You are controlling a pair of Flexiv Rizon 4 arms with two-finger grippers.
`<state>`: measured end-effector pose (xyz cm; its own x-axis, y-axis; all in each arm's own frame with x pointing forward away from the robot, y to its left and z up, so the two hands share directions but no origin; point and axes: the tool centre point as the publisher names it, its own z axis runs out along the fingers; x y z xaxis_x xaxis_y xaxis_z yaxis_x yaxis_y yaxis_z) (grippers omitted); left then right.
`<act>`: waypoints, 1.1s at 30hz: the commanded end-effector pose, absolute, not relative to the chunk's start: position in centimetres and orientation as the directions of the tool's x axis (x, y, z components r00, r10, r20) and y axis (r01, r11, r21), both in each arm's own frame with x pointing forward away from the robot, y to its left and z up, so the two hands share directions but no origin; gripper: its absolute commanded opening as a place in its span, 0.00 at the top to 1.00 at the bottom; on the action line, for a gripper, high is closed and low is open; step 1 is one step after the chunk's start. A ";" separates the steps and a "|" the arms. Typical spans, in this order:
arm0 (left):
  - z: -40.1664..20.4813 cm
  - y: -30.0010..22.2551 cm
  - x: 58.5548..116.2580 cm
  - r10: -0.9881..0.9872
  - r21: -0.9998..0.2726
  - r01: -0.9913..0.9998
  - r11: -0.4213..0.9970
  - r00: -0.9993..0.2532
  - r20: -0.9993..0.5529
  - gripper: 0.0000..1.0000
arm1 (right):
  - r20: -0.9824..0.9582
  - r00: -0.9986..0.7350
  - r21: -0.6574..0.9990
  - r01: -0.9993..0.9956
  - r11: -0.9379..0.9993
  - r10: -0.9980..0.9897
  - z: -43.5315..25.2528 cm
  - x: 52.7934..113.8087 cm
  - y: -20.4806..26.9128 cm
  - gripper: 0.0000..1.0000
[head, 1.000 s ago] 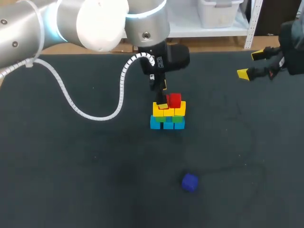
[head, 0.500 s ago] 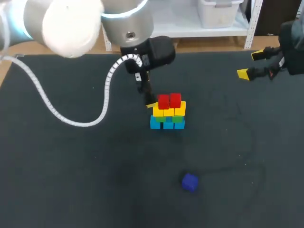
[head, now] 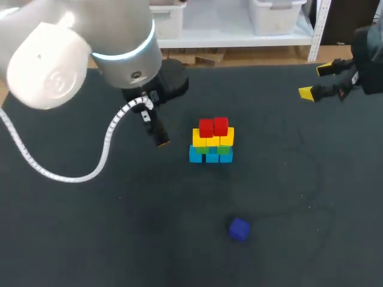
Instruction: Place the blue cubes, place green cubes on the blue cubes, place the yellow cubes on the green cubes, then place the red cubes on the yellow cubes, and place purple cube on the red cubes.
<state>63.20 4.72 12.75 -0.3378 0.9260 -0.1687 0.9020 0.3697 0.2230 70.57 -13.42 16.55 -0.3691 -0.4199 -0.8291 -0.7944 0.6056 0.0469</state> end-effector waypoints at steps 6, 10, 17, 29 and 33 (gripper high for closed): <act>12.5 8.1 63.2 0.879 0.291 0.839 0.460 -0.381 -0.288 0.00 | -0.832 -0.366 0.048 -0.796 0.603 -0.417 16.4 70.6 -13.5 0.00; 12.9 8.9 64.3 0.855 0.310 0.811 0.496 -0.394 -0.338 0.00 | -0.832 -0.366 0.048 -0.796 0.603 -0.417 16.4 70.6 -13.5 0.00; 13.6 9.5 65.7 0.843 0.326 0.797 0.508 -0.384 -0.376 0.00 | -0.832 -0.366 0.048 -0.796 0.603 -0.417 16.4 70.6 -13.5 0.00; 15.3 9.3 68.5 0.818 0.333 0.790 0.515 -0.337 -0.466 0.00 | -0.832 -0.366 0.048 -0.796 0.603 -0.417 16.4 70.6 -13.5 0.00; 16.0 8.9 69.4 0.812 0.346 0.781 0.520 -0.326 -0.484 0.00 | -0.832 -0.366 0.048 -0.796 0.603 -0.417 16.4 70.6 -13.5 0.00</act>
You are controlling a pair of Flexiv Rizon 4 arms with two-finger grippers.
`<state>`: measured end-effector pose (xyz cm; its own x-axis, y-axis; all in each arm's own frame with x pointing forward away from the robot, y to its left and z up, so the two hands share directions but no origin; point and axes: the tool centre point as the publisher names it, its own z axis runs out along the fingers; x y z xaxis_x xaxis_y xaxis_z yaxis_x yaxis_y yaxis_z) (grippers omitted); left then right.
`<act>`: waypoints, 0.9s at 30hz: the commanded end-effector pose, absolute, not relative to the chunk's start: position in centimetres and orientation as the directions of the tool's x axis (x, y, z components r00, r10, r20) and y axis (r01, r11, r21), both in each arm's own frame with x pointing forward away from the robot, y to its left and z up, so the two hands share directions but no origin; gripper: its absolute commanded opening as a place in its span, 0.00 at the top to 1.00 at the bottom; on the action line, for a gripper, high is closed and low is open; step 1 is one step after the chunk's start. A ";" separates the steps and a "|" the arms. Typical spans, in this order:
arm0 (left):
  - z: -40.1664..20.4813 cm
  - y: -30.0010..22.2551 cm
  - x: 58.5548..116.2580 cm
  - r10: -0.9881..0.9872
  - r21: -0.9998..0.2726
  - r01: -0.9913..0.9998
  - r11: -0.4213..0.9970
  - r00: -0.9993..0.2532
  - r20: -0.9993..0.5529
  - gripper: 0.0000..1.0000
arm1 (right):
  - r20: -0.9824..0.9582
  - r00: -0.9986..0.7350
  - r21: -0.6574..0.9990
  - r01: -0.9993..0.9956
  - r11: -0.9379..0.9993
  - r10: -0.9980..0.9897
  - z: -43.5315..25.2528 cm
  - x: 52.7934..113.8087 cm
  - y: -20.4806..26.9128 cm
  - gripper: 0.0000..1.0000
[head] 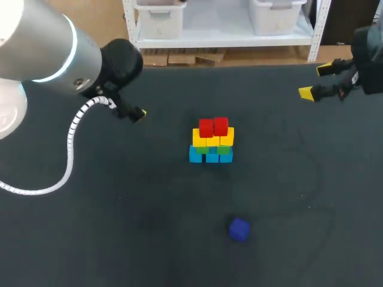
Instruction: Place the blue cubes, place green cubes on the blue cubes, place the yellow cubes on the green cubes, then place the red cubes on the yellow cubes, and place purple cube on the red cubes.
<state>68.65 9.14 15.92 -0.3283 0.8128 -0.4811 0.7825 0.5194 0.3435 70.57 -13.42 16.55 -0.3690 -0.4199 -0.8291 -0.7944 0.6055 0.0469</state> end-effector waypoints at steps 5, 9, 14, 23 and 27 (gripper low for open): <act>16.5 9.4 70.3 0.793 0.344 0.765 0.545 -0.336 -0.508 0.00 | -0.832 -0.366 0.048 -0.796 0.603 -0.417 16.4 70.6 -13.5 0.00; 17.2 10.1 70.6 0.775 0.344 0.747 0.569 -0.349 -0.526 0.00 | -0.832 -0.366 0.048 -0.796 0.603 -0.417 16.4 70.6 -13.5 0.00; 17.8 10.1 70.5 0.783 0.364 0.738 0.567 -0.348 -0.515 0.00 | -0.832 -0.366 0.048 -0.796 0.603 -0.417 16.4 70.6 -13.5 0.00; 17.6 9.7 70.3 0.804 0.376 0.746 0.549 -0.348 -0.483 0.00 | -0.832 -0.366 0.048 -0.796 0.603 -0.417 16.4 70.6 -13.5 0.00; 17.6 9.7 70.3 0.804 0.376 0.746 0.549 -0.348 -0.483 0.00 | -0.832 -0.366 0.048 -0.796 0.603 -0.417 16.4 70.6 -13.5 0.00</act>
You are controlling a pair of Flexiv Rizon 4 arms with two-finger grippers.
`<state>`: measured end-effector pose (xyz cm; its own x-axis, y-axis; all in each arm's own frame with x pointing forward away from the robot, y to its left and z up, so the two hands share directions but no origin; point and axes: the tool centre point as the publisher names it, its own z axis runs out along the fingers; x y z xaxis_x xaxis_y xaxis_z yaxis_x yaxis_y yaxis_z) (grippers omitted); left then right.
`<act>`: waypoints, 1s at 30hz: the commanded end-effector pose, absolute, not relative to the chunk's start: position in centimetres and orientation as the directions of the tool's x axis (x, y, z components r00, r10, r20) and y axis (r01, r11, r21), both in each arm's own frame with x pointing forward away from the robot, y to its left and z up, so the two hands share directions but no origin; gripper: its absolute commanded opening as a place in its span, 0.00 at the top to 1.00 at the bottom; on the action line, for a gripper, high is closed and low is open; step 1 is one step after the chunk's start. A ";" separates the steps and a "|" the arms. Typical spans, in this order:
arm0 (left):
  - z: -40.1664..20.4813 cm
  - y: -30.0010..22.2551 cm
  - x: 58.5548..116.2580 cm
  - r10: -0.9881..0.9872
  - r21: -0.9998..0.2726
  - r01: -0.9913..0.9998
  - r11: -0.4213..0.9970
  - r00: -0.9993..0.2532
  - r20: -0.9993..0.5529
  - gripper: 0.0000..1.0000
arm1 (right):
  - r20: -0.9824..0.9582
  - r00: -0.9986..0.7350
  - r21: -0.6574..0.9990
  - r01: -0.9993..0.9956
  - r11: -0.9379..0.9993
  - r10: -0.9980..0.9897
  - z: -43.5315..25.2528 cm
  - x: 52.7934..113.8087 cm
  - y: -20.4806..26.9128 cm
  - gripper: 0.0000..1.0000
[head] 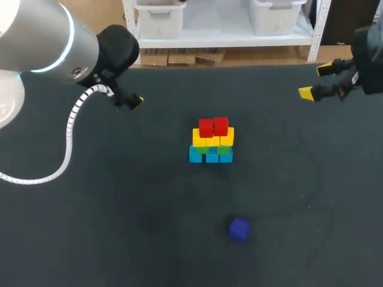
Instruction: Place the blue cubes, place green cubes on the blue cubes, place the yellow cubes on the green cubes, then place the red cubes on the yellow cubes, and place purple cube on the red cubes.
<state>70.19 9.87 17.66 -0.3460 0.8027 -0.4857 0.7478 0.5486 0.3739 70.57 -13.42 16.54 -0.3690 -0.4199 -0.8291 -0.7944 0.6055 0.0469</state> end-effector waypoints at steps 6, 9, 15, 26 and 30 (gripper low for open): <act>17.6 9.7 70.3 0.804 0.376 0.746 0.549 -0.348 -0.483 0.00 | -0.832 -0.366 0.048 -0.796 0.603 -0.417 16.4 70.6 -13.5 0.00; 17.6 9.7 70.3 0.804 0.376 0.746 0.549 -0.348 -0.483 0.00 | -0.832 -0.366 0.048 -0.796 0.603 -0.417 16.4 70.6 -13.5 0.00; 17.4 9.2 69.6 0.757 0.352 0.727 0.590 -0.346 -0.554 0.00 | -0.832 -0.366 0.048 -0.796 0.603 -0.417 16.4 70.6 -13.5 0.00; 17.0 9.8 69.0 0.551 0.262 0.628 0.733 -0.322 -0.770 0.00 | -0.832 -0.366 0.048 -0.796 0.603 -0.417 16.4 70.6 -13.5 0.00; 17.7 10.8 69.5 0.519 0.251 0.604 0.756 -0.320 -0.793 0.00 | -0.832 -0.366 0.048 -0.796 0.603 -0.417 16.4 70.6 -13.5 0.00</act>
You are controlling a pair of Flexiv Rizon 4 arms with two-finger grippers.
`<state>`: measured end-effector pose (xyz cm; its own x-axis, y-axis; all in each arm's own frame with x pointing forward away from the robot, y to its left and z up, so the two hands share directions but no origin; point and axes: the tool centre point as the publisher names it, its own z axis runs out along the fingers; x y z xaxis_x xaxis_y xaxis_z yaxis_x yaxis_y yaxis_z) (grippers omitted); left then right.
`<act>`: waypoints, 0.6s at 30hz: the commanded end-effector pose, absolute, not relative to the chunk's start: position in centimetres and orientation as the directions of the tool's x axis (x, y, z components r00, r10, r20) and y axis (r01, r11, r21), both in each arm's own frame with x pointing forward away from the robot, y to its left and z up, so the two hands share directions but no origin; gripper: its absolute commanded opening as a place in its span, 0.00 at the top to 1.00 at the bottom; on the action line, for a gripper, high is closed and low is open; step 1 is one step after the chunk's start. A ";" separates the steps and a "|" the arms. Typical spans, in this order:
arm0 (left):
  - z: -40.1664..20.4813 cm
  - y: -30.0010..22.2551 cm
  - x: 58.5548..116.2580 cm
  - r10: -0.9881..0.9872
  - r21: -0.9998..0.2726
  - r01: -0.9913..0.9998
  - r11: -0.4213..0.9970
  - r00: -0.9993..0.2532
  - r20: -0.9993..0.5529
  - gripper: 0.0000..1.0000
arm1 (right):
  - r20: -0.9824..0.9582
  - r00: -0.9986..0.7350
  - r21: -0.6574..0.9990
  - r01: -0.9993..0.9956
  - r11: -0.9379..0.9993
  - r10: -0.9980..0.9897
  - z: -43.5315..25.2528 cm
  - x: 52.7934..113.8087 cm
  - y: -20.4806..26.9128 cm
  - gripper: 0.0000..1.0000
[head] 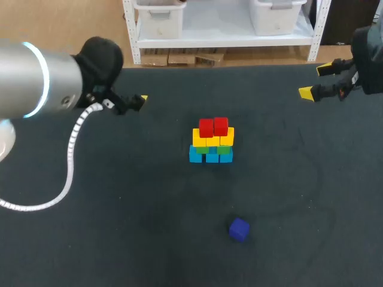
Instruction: Place the blue cubes, place green cubes on the blue cubes, place the yellow cubes on the green cubes, then place the red cubes on the yellow cubes, and place purple cube on the red cubes.
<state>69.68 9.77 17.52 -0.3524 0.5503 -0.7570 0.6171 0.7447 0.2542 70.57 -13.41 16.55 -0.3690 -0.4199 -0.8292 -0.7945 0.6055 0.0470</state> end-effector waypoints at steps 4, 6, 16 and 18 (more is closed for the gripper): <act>18.8 11.2 69.9 0.491 0.242 0.593 0.768 -0.302 -0.817 0.00 | -0.832 -0.366 0.048 -0.796 0.603 -0.417 16.4 70.6 -13.5 0.00; 19.2 11.2 70.0 0.490 0.243 0.594 0.767 -0.299 -0.819 0.00 | -0.832 -0.366 0.048 -0.796 0.603 -0.417 16.4 70.6 -13.5 0.00; 19.2 10.9 70.1 0.467 0.217 0.592 0.776 -0.307 -0.829 0.00 | -0.832 -0.366 0.048 -0.796 0.603 -0.417 16.4 70.6 -13.5 0.00; 19.2 10.9 70.1 0.467 0.217 0.592 0.776 -0.307 -0.829 0.00 | -0.832 -0.366 0.048 -0.796 0.603 -0.417 16.4 70.6 -13.5 0.00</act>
<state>70.00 10.81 19.21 -0.3076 0.4666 -0.8293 0.5892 0.7777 0.2190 70.57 -13.41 16.54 -0.3690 -0.4200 -0.8291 -0.7945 0.6054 0.0469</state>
